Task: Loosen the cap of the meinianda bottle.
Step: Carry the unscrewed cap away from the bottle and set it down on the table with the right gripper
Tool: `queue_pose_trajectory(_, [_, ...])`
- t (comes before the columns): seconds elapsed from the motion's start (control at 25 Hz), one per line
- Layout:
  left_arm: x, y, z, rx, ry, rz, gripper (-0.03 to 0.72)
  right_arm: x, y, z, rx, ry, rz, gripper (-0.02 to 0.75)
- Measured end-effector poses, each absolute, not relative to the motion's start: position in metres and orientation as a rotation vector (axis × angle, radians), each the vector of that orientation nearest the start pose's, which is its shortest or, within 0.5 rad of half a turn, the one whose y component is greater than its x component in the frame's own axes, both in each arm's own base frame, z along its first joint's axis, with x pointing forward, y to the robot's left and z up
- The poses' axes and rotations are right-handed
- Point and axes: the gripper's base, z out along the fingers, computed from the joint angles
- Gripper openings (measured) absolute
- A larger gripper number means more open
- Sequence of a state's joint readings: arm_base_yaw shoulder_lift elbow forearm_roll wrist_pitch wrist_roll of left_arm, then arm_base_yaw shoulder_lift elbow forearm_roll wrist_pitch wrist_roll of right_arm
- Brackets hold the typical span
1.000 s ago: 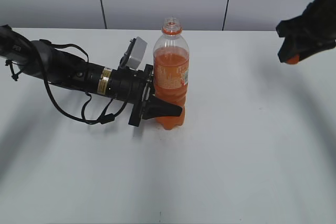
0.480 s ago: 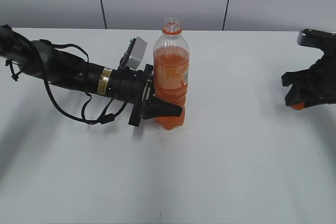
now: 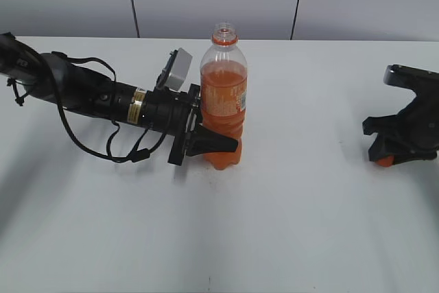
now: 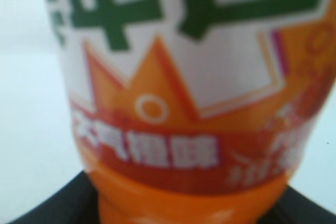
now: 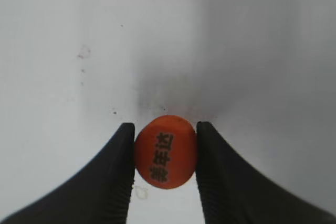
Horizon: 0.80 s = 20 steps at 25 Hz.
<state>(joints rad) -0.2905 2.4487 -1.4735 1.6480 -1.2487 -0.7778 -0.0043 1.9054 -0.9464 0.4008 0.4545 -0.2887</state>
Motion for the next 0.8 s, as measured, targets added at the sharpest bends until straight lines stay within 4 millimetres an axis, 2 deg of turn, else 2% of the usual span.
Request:
queue_pose_trajectory(0.52, [0.3876, -0.2057, 0.0664, 1.511, 1.394, -1.179, 0.394, 0.3317, 0.0141, 0.1077, 0.087, 2.87, 0.26, 0.276])
queue_pose_trajectory(0.6, [0.3876, -0.2057, 0.0664, 1.51, 1.394, -1.179, 0.394, 0.3316, 0.0141, 0.1077, 0.091, 2.871, 0.261, 0.311])
queue_pose_trajectory(0.8, [0.3876, -0.2057, 0.0664, 1.515, 1.386, -1.173, 0.394, 0.3316, 0.0146, 0.1077, 0.115, 2.871, 0.272, 0.481])
